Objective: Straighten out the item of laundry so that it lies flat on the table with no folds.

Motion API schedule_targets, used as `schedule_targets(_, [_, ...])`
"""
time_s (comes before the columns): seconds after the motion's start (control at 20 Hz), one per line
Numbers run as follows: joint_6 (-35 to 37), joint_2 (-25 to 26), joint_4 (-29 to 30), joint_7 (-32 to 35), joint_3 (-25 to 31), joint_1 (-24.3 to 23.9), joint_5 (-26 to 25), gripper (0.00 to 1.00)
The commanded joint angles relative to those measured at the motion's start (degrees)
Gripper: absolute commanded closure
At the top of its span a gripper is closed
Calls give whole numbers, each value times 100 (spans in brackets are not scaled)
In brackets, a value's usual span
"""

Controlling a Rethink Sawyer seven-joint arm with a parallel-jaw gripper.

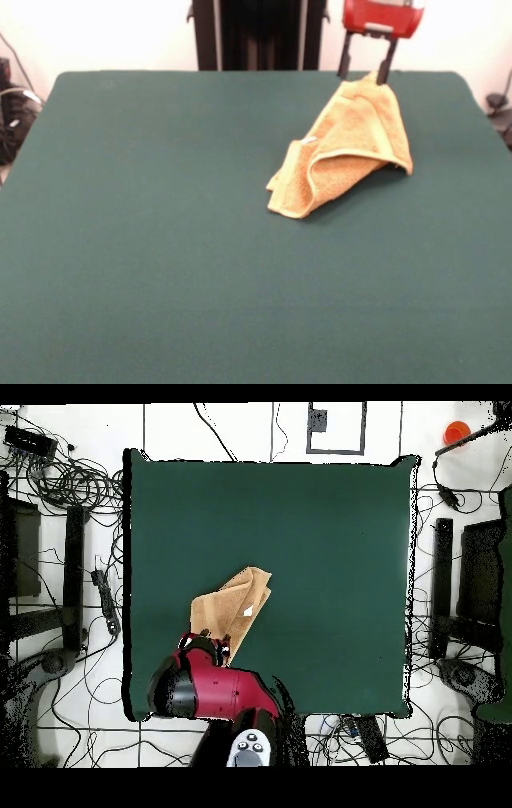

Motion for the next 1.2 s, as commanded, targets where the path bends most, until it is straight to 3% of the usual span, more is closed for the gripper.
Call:
schedule_targets(0.05, [-32,122,387,898,853,-323,-30,0])
schedule_targets(1.2, [123,111,423,789,1132,-580,-93,0])
